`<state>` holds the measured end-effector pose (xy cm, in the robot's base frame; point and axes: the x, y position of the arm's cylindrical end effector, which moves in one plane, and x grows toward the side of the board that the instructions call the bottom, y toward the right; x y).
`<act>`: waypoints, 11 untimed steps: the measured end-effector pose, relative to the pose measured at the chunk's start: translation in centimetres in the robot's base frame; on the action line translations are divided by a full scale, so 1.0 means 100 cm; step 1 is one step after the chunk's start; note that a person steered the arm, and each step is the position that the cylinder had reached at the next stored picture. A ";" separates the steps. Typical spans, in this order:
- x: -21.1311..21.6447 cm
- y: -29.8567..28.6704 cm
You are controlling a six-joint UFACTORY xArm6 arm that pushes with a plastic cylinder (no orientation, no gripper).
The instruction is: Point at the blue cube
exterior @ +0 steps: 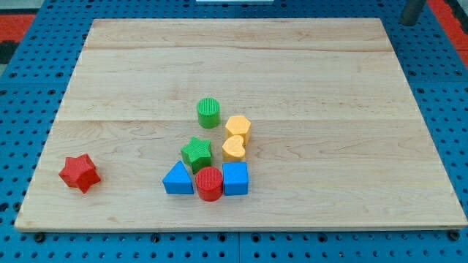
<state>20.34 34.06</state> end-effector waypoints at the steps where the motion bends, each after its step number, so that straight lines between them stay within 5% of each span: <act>1: 0.000 0.000; 3: 0.022 0.004; 5: 0.203 -0.081; 7: 0.344 -0.270; 11: 0.368 -0.297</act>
